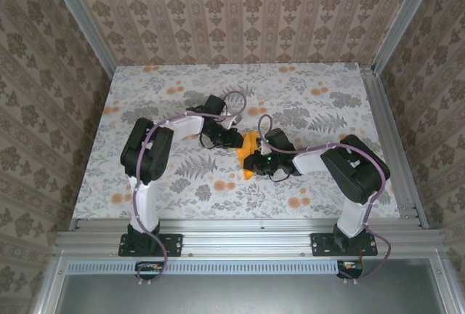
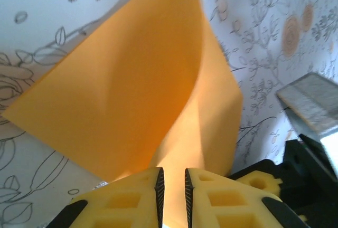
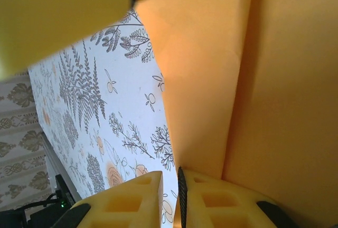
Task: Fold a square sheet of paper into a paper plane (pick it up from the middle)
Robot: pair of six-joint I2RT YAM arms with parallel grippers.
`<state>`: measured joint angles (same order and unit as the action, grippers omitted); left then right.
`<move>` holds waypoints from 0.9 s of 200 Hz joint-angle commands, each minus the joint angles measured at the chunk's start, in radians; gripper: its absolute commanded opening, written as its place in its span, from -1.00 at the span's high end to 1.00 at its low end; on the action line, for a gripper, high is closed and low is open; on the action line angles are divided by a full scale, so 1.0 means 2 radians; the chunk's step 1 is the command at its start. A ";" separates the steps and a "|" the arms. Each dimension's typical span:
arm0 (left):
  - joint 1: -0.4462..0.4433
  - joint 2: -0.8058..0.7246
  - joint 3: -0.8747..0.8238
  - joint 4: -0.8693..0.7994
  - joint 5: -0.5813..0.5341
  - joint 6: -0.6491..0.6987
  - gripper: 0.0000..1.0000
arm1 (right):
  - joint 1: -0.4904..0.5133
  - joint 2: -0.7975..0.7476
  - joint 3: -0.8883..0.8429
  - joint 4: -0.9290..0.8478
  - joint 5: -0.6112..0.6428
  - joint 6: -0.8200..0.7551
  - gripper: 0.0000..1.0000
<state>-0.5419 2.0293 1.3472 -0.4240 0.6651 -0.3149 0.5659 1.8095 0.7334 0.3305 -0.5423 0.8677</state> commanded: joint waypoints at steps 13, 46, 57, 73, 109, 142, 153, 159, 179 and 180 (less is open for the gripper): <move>-0.012 -0.035 0.012 -0.020 -0.007 -0.014 0.59 | 0.005 0.027 -0.015 -0.049 0.036 -0.016 0.60; -0.023 -0.024 0.002 -0.018 -0.008 -0.021 0.65 | 0.004 0.023 -0.013 -0.052 0.036 -0.020 0.61; -0.026 -0.020 -0.003 -0.009 -0.007 -0.023 0.67 | 0.005 0.020 -0.013 -0.055 0.038 -0.021 0.60; -0.027 -0.008 -0.004 -0.007 -0.002 -0.024 0.71 | 0.005 0.018 -0.013 -0.054 0.038 -0.021 0.60; -0.027 0.014 -0.009 0.002 -0.001 -0.021 0.76 | 0.005 0.015 -0.010 -0.057 0.038 -0.023 0.61; -0.027 0.028 -0.011 -0.002 -0.007 -0.014 0.77 | 0.005 0.012 -0.009 -0.054 0.037 -0.022 0.61; -0.027 0.032 -0.011 -0.005 -0.007 -0.010 0.78 | 0.005 0.011 -0.009 -0.053 0.036 -0.022 0.60; -0.027 0.034 -0.011 -0.008 -0.007 -0.007 0.78 | 0.006 0.010 -0.008 -0.053 0.035 -0.022 0.61; -0.026 0.043 -0.010 -0.015 -0.029 0.001 0.78 | 0.007 0.008 -0.007 -0.049 0.034 -0.020 0.60; -0.027 0.043 -0.010 -0.016 -0.030 0.001 0.78 | 0.007 0.007 -0.007 -0.049 0.034 -0.020 0.60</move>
<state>-0.5949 2.0827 1.3357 -0.4206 0.6518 -0.3443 0.5682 1.8076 0.7334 0.3298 -0.5388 0.8581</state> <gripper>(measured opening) 0.110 0.197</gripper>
